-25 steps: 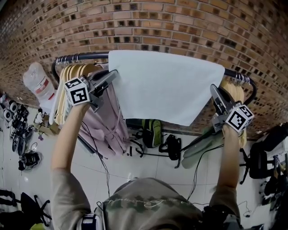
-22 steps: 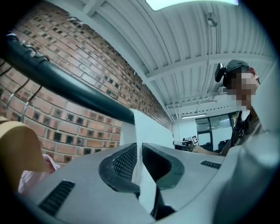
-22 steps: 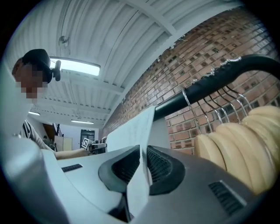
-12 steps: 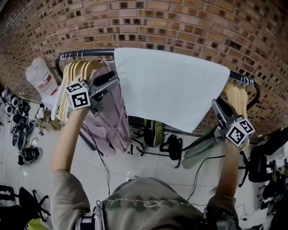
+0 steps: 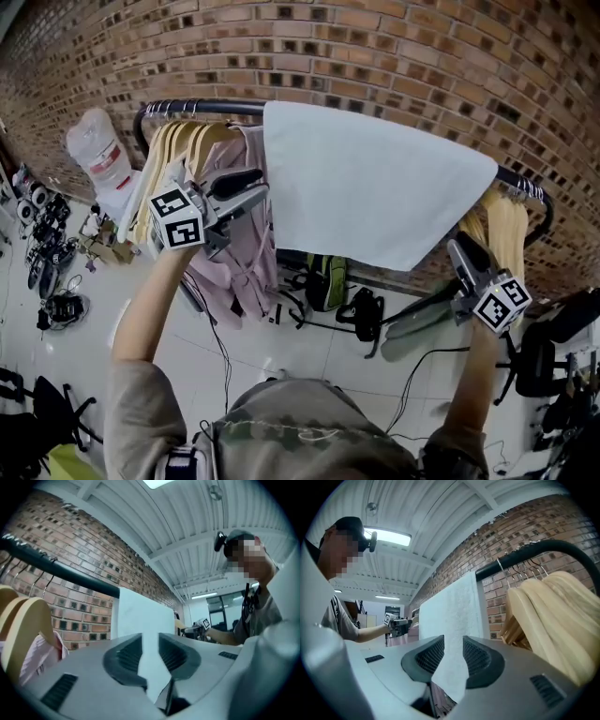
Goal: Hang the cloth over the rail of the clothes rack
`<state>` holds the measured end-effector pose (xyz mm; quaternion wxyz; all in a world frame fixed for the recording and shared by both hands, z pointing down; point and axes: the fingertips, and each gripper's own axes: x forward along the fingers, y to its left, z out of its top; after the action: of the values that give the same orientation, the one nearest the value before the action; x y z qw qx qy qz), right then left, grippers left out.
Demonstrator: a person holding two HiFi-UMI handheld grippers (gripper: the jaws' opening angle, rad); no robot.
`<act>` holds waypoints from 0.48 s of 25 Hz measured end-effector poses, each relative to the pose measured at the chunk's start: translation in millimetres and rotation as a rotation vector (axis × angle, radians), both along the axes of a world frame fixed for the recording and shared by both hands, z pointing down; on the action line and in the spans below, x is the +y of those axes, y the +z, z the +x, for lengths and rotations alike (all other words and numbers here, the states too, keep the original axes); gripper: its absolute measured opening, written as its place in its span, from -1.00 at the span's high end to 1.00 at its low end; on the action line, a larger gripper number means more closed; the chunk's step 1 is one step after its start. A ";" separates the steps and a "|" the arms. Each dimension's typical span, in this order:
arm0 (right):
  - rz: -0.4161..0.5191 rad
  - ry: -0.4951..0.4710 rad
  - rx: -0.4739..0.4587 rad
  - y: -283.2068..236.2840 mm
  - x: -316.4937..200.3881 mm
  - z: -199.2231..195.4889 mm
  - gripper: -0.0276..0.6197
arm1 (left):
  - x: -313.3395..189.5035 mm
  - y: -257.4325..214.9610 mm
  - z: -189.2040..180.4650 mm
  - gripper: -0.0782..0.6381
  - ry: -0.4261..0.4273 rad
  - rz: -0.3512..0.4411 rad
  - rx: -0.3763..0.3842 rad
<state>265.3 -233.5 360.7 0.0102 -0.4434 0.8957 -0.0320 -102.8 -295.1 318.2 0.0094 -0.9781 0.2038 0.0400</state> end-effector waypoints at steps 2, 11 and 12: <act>0.006 0.008 -0.019 -1.6 1.2 -0.7 0.60 | 8.0 11.3 5.0 0.76 -0.013 0.039 -0.065; 0.098 -0.063 0.007 -17.9 18.7 -23.0 0.60 | 38.3 38.7 10.9 0.76 0.087 -0.029 -0.029; 0.116 -0.054 0.000 -21.4 19.4 -25.5 0.60 | 40.0 40.6 8.3 0.76 0.093 -0.034 -0.028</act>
<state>239.8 -214.1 339.3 0.0349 -0.4179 0.9076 0.0197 -94.5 -255.1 358.8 -0.0062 -0.9870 0.1587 0.0234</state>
